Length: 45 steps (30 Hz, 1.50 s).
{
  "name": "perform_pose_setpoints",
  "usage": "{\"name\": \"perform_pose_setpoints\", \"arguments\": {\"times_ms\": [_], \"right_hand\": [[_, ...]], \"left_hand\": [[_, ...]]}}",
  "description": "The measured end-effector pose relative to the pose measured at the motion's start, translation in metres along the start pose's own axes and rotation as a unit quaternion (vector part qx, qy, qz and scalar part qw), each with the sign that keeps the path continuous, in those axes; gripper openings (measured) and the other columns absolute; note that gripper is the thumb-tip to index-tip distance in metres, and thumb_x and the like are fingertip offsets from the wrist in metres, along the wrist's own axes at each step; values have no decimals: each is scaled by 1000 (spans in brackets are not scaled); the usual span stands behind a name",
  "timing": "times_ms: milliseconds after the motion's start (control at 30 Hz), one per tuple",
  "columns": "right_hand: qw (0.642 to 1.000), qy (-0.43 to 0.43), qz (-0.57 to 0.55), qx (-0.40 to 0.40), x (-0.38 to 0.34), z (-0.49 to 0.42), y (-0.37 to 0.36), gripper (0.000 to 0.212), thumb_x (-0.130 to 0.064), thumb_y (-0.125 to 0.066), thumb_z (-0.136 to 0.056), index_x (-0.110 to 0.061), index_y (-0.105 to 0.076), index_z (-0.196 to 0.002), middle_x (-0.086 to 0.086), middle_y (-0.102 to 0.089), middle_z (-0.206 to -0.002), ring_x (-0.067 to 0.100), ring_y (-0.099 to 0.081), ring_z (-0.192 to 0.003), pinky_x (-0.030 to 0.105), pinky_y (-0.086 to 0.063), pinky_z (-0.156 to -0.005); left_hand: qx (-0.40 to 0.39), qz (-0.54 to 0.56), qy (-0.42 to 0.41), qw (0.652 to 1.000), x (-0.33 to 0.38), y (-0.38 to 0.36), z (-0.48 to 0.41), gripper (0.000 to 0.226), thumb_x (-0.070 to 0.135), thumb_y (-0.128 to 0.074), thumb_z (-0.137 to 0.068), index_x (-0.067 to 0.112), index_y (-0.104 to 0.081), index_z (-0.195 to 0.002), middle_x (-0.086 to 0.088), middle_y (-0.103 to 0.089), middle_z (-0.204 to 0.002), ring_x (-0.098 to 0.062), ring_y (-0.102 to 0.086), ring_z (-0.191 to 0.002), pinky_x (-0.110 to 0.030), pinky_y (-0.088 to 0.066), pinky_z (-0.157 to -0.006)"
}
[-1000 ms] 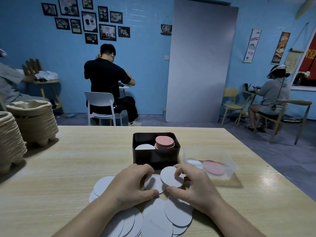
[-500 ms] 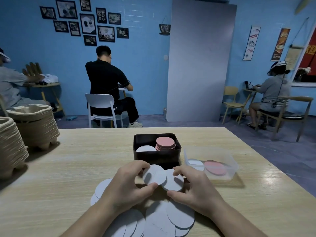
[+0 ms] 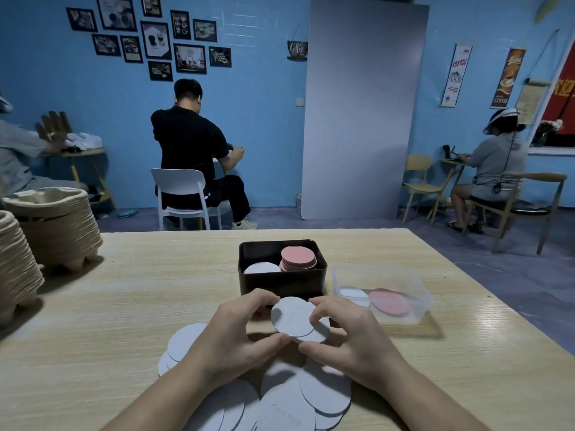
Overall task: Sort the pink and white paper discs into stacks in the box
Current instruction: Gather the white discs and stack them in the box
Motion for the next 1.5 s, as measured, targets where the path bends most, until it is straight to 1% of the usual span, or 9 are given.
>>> {"name": "perform_pose_setpoints", "arguments": {"times_ms": [133,300,633,767,900,1033,1200,1433,1500], "right_hand": [[1000,7,7,-2,-1,-1,-1,37,-48,-85,-75,-25,-58,-87,-18,-67,-117,1,-59,-119,17,-45,-87],[1000,23,7,-9,-7,-2,-3,37,-46,-84,-75,-28,-55,-89,-19,-65,-108,9,-62,-111,32,-51,-83],[1000,13,-12,-22,-7,-2,-6,36,-47,-85,-75,-27,-59,-90,-19,-66,-111,11,-61,-104,33,-55,-80],[999,11,-15,-47,-8,-3,-9,35,-43,-86,-74,-26,-60,-89,-16,-68,-109,12,-64,-105,33,-57,-77],[997,13,15,-75,-8,-6,-13,35,-46,-85,-72,-26,-61,-88,-18,-68,-110,6,-63,-113,33,-55,-83],[996,25,35,-81,-16,-13,-11,35,-46,-85,-70,-26,-61,-85,-15,-68,-103,11,-63,-99,31,-52,-78],[998,31,17,-48,-26,-24,-5,32,-36,-86,-67,-24,-59,-80,-13,-69,-97,8,-61,-89,16,-44,-70],[1000,17,-9,-9,-31,-54,9,31,-41,-83,-66,-25,-63,-82,-12,-69,-94,13,-65,-87,31,-52,-74],[1000,10,-8,-1,-33,-68,14,31,-44,-82,-65,-25,-64,-82,-20,-68,-89,8,-61,-79,26,-50,-70]], "left_hand": [[5,11,8,1000,-5,0,2,40,40,-81,-83,27,-65,-117,16,-72,-106,-9,-70,-101,-29,-55,-87],[-25,-11,1,1000,-3,-12,-1,41,48,-78,-83,30,-63,-117,19,-70,-106,-6,-67,-105,-29,-55,-89],[-38,24,9,999,-5,-16,1,44,38,-83,-80,30,-61,-117,23,-68,-107,-4,-67,-104,-21,-53,-87],[-46,37,17,998,-9,-16,1,47,41,-85,-79,31,-60,-117,18,-71,-103,-7,-67,-102,-26,-54,-87],[-58,38,26,997,-12,-19,2,45,44,-84,-78,34,-59,-115,19,-69,-102,-7,-65,-101,-29,-56,-86],[-63,58,38,996,-16,-18,4,44,41,-84,-79,35,-59,-115,17,-69,-103,-12,-66,-101,-33,-60,-83],[-31,36,15,999,-10,0,4,41,42,-81,-82,33,-61,-117,18,-69,-103,-11,-65,-102,-32,-57,-84],[78,-73,-42,993,-7,50,-3,25,44,-64,-92,26,-65,-110,18,-64,-99,-3,-61,-93,-29,-53,-79],[94,-108,-44,989,-10,64,-8,25,45,-60,-93,27,-64,-110,20,-64,-101,-2,-61,-96,-30,-53,-80]]}}
Point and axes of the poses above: each hand's wrist, its own z-axis away from the middle knuckle, its own y-axis out of the back of the hand, x = y × z, the point moved 10 cm from there along -z, towards the middle knuckle
